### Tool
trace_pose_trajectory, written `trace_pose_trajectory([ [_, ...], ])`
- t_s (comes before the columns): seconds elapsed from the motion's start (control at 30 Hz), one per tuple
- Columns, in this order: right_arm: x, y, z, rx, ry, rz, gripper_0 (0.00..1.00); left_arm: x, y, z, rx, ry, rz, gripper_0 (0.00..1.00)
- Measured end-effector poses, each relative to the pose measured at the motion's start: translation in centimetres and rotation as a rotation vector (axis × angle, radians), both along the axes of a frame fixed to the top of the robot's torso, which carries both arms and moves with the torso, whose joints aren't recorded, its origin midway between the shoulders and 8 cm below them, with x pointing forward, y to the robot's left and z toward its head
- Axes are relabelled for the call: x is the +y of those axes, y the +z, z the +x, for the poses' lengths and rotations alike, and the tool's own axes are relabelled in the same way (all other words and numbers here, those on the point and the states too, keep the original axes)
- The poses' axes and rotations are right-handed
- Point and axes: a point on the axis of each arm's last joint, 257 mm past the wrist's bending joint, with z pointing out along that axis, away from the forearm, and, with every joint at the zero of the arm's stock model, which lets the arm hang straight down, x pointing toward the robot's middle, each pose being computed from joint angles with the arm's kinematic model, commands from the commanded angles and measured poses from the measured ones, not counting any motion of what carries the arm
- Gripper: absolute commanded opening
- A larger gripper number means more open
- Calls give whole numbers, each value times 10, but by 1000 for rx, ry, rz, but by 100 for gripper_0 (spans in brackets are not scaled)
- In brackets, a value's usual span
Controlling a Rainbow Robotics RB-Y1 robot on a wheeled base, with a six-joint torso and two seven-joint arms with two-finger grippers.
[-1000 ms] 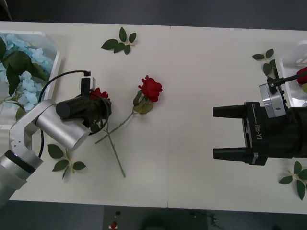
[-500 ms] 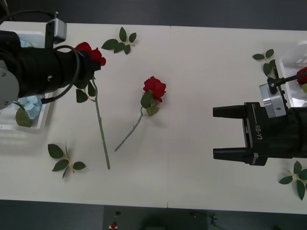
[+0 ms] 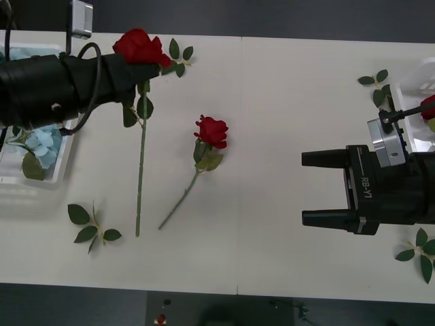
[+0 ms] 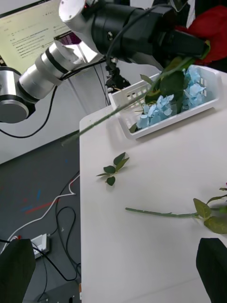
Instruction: Put the red flowers into the right box and the blue flowers into the left box
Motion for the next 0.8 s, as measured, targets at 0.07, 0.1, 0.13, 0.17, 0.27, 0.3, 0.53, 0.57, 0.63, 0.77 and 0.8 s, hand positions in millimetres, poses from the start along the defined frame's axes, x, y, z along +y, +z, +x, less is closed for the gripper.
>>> trace_pose_trajectory([
  [0.07, 0, 0, 0, 0, 0, 0, 100, -13, -11, 1, -75, -58, 36, 0],
  [0.1, 0, 0, 0, 0, 0, 0, 100, -21, -12, 0, -114, -94, 38, 0],
  [0.13, 0, 0, 0, 0, 0, 0, 100, -30, -12, -3, -138, -127, 23, 0],
  [0.17, 0, 0, 0, 0, 0, 0, 100, -38, -11, -5, -158, -158, 1, 0],
  [0.27, 0, -1, -2, 3, 7, -2, 100, -61, -10, -8, -219, -221, -26, 0],
  [0.3, 0, -1, -3, 5, 12, -5, 100, -68, -10, -9, -252, -239, -30, 0],
  [0.53, 1, -1, -4, 8, 15, -1, 100, -104, 23, -22, -429, -295, -150, 0],
  [0.57, 1, -1, -4, 8, 15, -1, 100, -107, 32, -25, -426, -294, -200, 0],
  [0.63, 1, -1, -4, 8, 15, -1, 100, -114, 46, -30, -420, -302, -278, 0],
  [0.77, 1, -1, -4, 8, 15, -1, 100, -123, 71, -44, -395, -339, -441, 0],
  [0.8, 1, -1, -4, 8, 15, -1, 100, -124, 77, -49, -378, -355, -491, 0],
])
